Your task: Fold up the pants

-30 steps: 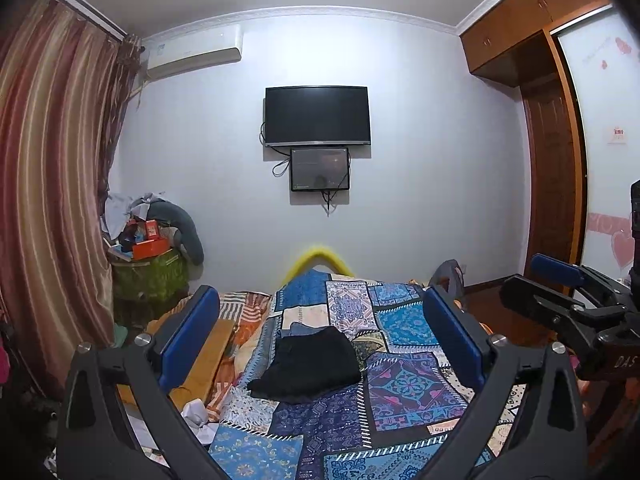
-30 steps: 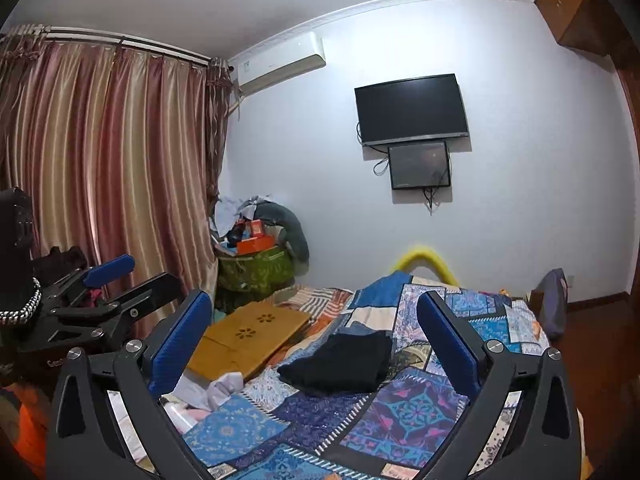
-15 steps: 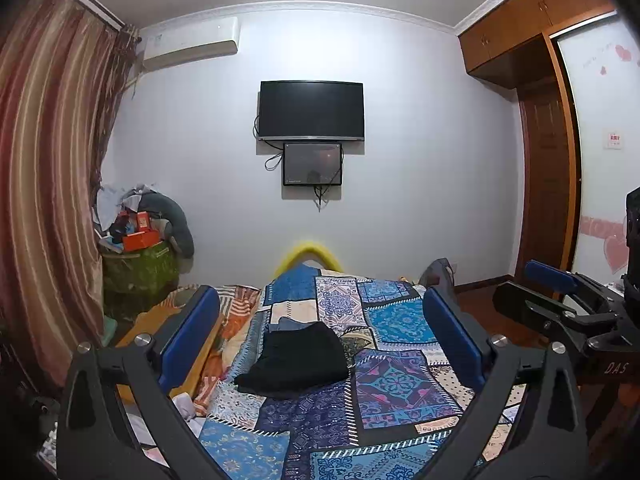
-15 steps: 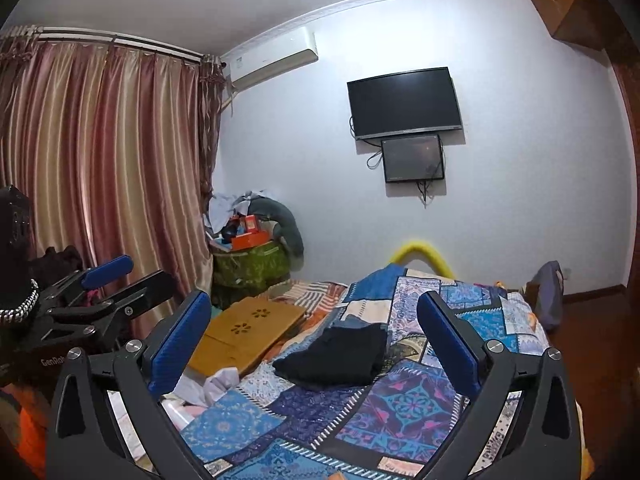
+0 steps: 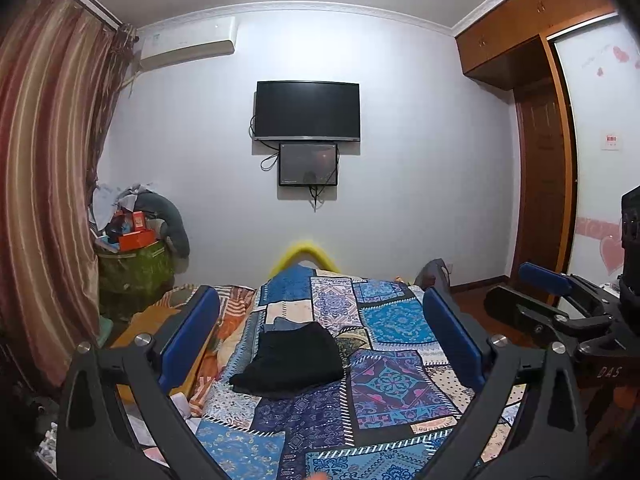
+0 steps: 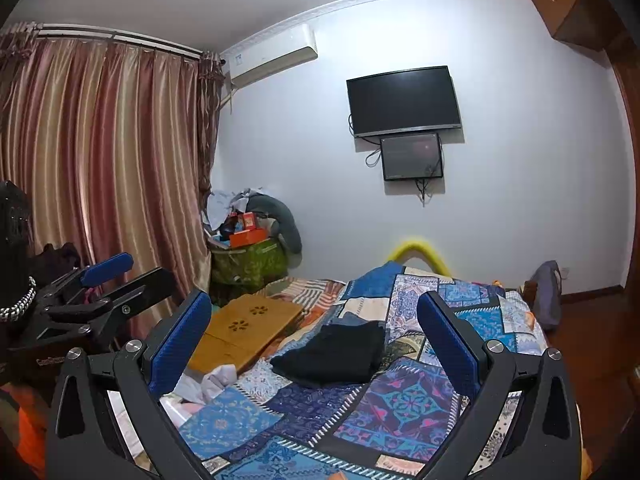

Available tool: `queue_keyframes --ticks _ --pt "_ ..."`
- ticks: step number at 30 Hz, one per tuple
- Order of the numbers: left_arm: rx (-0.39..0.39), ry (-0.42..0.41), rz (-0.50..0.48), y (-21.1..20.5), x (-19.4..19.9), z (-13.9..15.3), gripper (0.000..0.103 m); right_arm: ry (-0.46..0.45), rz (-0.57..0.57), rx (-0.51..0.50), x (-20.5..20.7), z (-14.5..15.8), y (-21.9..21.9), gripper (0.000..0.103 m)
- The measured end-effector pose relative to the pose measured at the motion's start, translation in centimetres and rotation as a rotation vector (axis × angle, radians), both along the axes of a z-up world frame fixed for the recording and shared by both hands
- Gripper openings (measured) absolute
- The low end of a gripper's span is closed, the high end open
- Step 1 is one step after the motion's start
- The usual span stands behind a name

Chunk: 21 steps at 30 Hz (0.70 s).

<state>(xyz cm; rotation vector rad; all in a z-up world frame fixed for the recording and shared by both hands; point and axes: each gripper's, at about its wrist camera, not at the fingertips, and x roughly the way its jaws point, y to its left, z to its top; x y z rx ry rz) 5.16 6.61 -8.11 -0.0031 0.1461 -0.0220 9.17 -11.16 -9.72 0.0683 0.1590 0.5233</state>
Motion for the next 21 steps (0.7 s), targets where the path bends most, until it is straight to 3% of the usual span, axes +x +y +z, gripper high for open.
queue_keyframes --ticks 21 --pt "-0.015 0.034 -0.007 -0.18 0.58 -0.21 0.103 0.012 0.003 0.004 0.15 0.23 -0.1 0.102"
